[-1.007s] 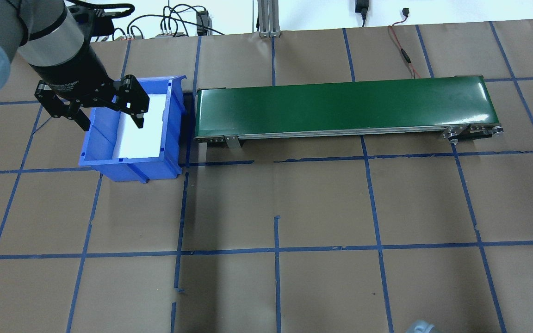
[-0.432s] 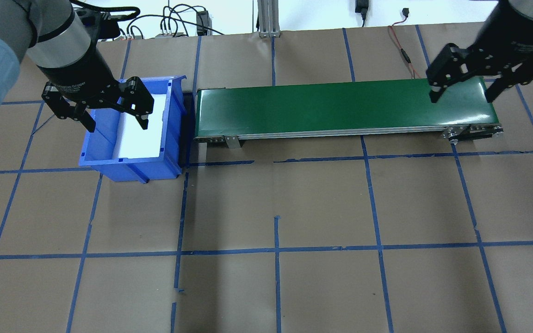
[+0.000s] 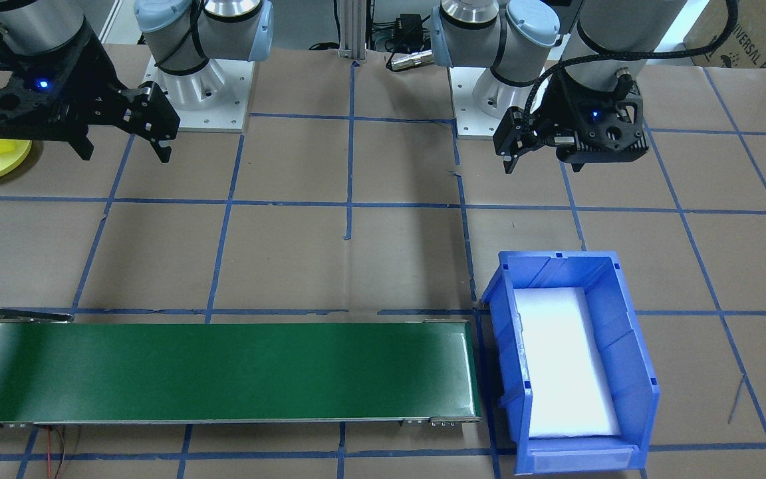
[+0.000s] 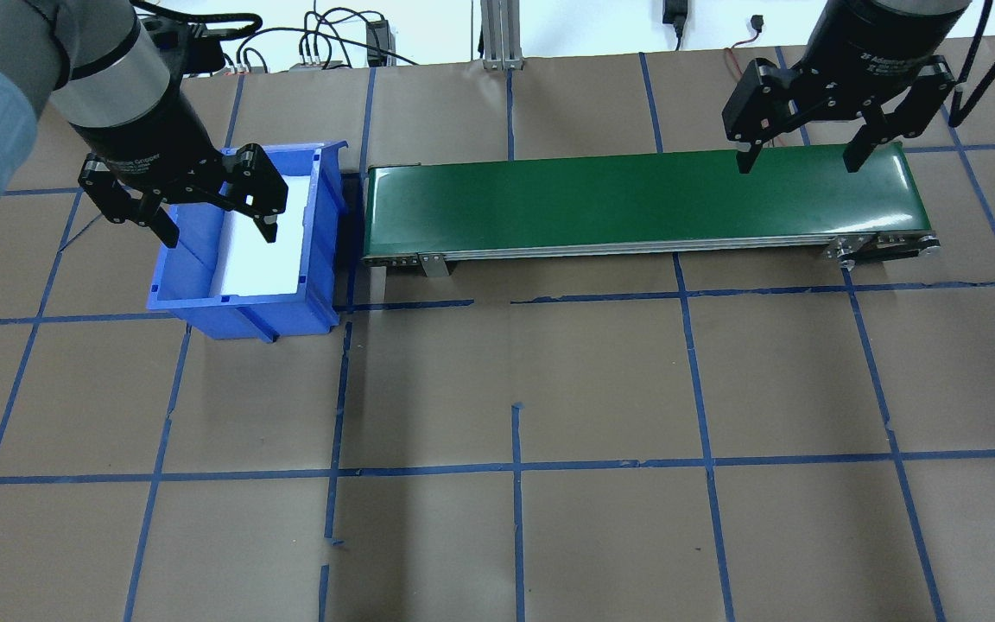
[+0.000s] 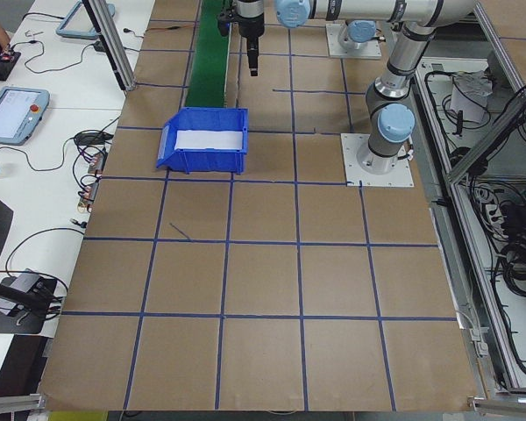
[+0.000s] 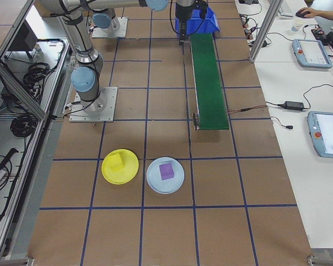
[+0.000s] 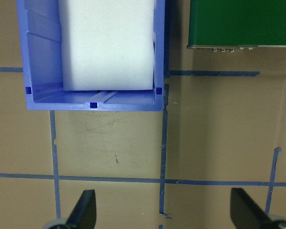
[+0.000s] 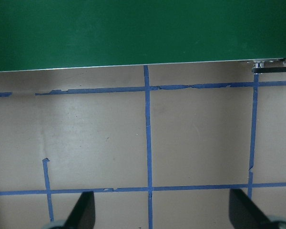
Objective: Move block left to right into plate
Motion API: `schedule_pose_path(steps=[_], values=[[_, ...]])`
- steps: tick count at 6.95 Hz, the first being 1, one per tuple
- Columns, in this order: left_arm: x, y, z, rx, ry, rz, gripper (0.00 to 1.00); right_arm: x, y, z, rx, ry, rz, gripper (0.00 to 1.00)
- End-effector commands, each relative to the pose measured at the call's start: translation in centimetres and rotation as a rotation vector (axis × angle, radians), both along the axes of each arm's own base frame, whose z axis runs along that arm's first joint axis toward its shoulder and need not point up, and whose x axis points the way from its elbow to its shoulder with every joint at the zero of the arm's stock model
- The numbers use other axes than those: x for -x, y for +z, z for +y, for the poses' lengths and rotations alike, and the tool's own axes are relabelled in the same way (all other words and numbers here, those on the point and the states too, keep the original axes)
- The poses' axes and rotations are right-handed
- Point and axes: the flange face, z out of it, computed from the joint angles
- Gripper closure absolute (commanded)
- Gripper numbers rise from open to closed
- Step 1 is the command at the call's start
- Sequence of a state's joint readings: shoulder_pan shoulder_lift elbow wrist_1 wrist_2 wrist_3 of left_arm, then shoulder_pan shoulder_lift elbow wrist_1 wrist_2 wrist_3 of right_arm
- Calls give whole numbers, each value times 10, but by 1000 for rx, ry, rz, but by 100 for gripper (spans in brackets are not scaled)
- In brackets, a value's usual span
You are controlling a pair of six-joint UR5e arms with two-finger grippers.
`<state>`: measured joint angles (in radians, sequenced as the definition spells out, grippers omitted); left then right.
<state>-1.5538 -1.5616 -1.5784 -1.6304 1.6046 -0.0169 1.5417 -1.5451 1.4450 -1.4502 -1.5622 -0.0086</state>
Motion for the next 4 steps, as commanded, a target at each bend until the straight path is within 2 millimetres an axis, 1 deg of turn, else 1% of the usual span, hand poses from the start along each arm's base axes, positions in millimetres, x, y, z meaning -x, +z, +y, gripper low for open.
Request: schedule_pose_path(steps=[1,2,3,4], values=[[0,0,0,0,0,0,0,-8,-5,0,-21,28,0,0],[0,0,0,-2,0,0,0,-5,-13,1,-37,54,-5,0],[-1,0,0,0,0,-6,0,-5,-9,2,-30,56,2,0],[0,1,1,3,-2,-4,0,-1,-10,7,-65,47,7,0]])
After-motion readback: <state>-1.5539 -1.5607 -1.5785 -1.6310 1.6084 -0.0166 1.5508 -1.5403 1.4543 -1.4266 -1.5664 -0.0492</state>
